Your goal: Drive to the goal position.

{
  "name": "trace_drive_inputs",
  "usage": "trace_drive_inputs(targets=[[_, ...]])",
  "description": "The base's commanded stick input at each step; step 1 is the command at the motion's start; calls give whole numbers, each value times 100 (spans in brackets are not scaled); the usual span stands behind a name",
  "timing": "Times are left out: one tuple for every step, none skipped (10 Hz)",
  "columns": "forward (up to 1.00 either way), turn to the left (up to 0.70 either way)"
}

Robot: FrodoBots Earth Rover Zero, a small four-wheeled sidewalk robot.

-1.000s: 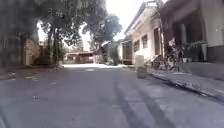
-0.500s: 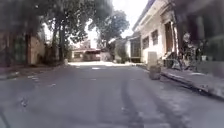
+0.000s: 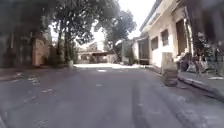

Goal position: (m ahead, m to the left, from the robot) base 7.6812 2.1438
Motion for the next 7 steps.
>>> trace_drive_inputs(targets=[[100, -30], [100, -30], [100, -30], [100, 4], [100, 10], [100, 10], [100, 10]])
